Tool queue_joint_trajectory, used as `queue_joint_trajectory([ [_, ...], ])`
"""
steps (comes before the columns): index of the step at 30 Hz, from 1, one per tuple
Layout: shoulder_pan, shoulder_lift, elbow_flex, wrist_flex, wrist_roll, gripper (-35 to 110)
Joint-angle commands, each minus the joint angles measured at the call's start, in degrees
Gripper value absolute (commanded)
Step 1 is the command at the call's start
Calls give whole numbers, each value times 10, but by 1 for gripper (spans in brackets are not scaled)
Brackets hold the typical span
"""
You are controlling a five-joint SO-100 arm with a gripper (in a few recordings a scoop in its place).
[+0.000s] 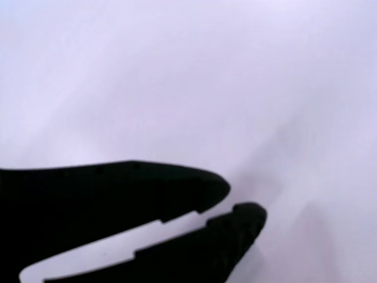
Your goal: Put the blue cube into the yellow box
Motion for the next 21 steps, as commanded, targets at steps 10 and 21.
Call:
queue_joint_trajectory([
  [10,3,18,15,97,91,0],
  [21,-9,18,15,97,89,0],
])
